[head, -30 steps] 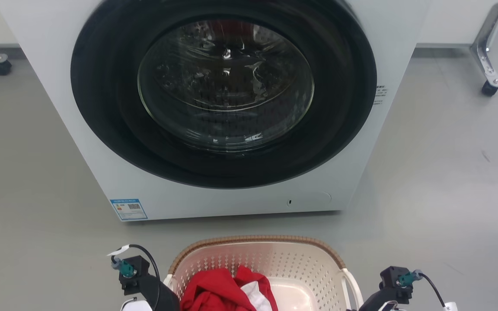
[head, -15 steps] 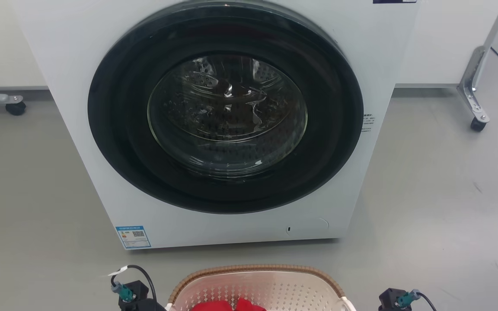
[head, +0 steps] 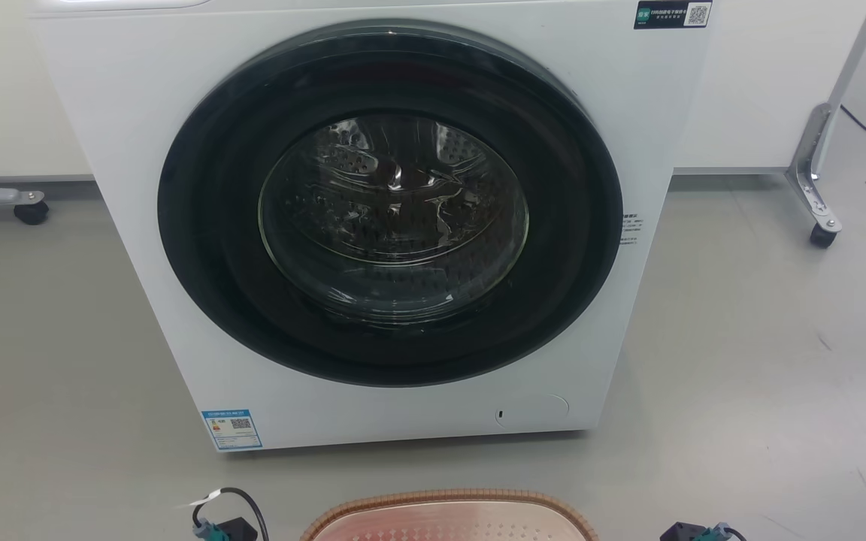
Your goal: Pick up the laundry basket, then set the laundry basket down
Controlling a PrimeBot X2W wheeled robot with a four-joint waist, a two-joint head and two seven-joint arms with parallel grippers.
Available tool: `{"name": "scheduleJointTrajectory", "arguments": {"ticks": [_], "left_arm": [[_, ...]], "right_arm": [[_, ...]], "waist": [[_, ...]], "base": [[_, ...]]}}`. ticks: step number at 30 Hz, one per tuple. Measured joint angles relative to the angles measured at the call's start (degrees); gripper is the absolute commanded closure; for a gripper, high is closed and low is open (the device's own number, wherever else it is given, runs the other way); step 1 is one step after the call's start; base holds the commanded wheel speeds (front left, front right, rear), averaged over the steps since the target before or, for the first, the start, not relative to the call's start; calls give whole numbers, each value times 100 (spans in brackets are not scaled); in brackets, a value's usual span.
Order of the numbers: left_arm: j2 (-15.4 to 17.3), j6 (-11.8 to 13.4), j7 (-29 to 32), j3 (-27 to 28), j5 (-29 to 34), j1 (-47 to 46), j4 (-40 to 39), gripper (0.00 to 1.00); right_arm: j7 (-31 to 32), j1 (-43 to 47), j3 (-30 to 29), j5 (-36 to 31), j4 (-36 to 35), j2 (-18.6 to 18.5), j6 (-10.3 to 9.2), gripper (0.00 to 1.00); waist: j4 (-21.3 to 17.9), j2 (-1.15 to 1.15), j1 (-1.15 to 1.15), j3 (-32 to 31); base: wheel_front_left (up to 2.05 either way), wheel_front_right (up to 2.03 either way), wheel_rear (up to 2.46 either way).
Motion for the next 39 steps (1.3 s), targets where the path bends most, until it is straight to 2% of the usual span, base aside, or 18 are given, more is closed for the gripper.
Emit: {"name": "scheduleJointTrajectory", "arguments": {"ticks": [39], "left_arm": [[45,183,97,-372,-376,74,-160,100]], "right_arm": [[54,37,142,249,-49,-21,-10,100]], "waist": [[77,0,0,2]], "base": [[0,0,0]]}}
